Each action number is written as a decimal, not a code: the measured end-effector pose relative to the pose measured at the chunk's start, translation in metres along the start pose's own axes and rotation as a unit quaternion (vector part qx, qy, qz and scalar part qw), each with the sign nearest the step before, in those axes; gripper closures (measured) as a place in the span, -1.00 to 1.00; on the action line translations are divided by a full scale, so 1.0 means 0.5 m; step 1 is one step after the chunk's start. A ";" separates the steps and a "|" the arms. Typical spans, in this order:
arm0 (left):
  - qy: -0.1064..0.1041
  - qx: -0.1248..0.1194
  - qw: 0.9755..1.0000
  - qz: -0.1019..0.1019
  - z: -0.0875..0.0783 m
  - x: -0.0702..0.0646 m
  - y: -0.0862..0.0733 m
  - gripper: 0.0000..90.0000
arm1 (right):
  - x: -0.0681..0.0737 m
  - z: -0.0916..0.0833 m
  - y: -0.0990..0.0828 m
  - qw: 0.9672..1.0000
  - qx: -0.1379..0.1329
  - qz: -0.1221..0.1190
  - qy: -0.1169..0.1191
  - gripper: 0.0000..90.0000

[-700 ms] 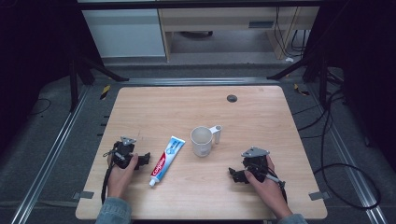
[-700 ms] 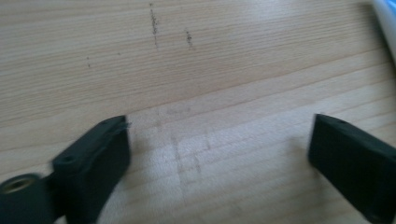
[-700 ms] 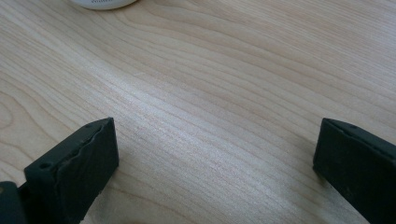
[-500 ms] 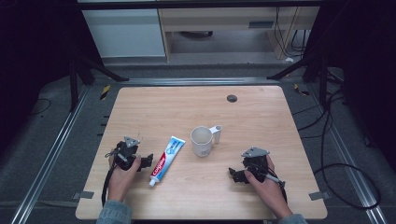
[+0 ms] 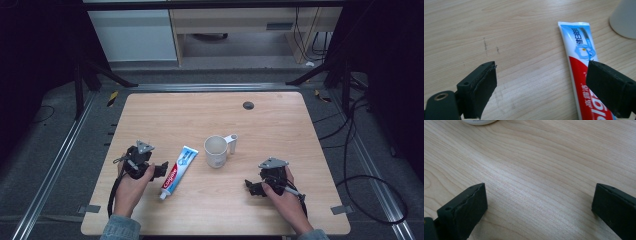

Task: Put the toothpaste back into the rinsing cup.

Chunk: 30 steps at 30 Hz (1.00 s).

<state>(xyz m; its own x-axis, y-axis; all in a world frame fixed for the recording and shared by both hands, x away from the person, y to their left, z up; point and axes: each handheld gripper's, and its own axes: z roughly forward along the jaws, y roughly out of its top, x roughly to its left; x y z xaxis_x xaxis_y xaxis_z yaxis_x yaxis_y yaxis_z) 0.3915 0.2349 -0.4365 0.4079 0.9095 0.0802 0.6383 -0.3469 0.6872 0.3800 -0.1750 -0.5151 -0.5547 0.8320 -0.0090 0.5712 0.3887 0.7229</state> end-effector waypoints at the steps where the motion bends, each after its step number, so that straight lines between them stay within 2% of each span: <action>1: 0.000 0.001 1.000 0.001 -0.002 -0.002 0.004 -0.78 | 0.000 0.000 0.000 1.000 0.000 0.000 0.000 -0.99; 10: -0.003 0.015 1.000 0.025 -0.008 -0.035 0.048 -0.84 | 0.000 0.000 0.000 1.000 0.000 0.000 0.000 -0.99; 13: -0.002 0.042 0.998 0.045 0.011 -0.050 0.064 -0.82 | 0.000 0.000 0.000 1.000 0.000 0.000 0.000 -0.99; 15: -0.006 0.051 0.998 0.047 0.018 -0.054 0.069 -0.78 | 0.000 0.000 0.000 1.000 0.000 0.000 0.000 -0.99; 18: -0.007 0.057 0.997 0.048 0.025 -0.060 0.078 -0.79 | 0.000 0.000 0.000 1.000 0.000 0.000 0.000 -0.99; 19: -0.013 0.061 0.996 0.056 0.031 -0.068 0.085 -0.79 | 0.000 0.000 0.000 1.000 0.000 0.001 0.000 -0.99; 22: -0.022 0.078 0.995 0.058 0.046 -0.080 0.096 -0.77 | 0.000 0.000 0.000 1.000 0.000 0.000 0.000 -0.99; 24: -0.025 0.081 0.995 0.058 0.049 -0.083 0.099 -0.72 | 0.000 0.000 0.000 1.000 0.000 0.000 0.000 -0.99; 28: -0.033 0.093 0.992 0.080 0.062 -0.105 0.113 -0.62 | 0.000 0.000 0.000 1.000 0.000 0.000 0.000 -0.99; 30: -0.036 0.096 0.991 0.081 0.064 -0.107 0.114 -0.56 | 0.000 0.000 0.000 1.000 0.000 0.000 0.000 -0.99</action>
<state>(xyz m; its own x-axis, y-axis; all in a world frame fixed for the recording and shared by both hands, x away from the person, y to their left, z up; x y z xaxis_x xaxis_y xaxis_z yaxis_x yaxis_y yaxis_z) 0.4270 0.1591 -0.4250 0.5565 0.8217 0.1229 0.6695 -0.5311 0.5194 0.3800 -0.1750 -0.5151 -0.5547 0.8320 -0.0088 0.5714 0.3885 0.7229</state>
